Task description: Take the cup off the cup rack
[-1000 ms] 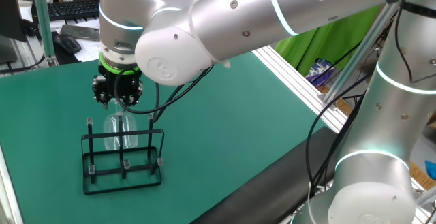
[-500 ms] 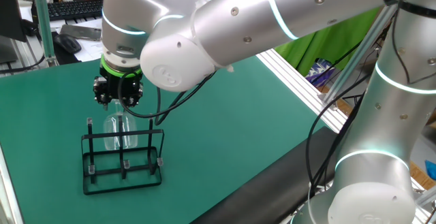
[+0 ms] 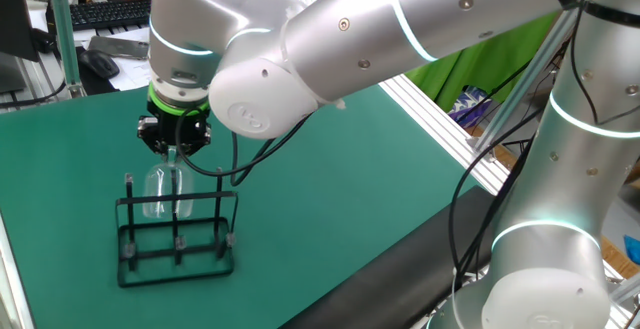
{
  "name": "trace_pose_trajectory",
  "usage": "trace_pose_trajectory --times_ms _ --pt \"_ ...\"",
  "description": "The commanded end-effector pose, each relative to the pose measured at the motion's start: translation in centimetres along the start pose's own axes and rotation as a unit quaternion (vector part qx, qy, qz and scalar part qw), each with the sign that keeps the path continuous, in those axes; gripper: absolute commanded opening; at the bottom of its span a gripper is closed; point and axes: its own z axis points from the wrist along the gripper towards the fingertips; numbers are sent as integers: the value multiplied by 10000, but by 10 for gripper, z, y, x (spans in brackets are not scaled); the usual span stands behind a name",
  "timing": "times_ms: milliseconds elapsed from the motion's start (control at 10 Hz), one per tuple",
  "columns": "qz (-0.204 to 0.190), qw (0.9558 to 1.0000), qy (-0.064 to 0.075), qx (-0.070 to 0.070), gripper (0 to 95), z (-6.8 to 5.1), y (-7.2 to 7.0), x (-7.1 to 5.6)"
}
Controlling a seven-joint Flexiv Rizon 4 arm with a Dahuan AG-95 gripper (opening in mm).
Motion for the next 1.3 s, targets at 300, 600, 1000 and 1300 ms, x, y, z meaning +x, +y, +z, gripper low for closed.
trace_pose_trajectory --times_ms 300,600,1000,1300 --pt "-11 10000 -26 54 0 -4 0 0" --pt "-41 10000 2 59 0 -13 -2 -1" --pt "-74 9999 83 60 0 -23 -5 -2" --pt "-104 9998 140 94 0 -32 -5 -7"
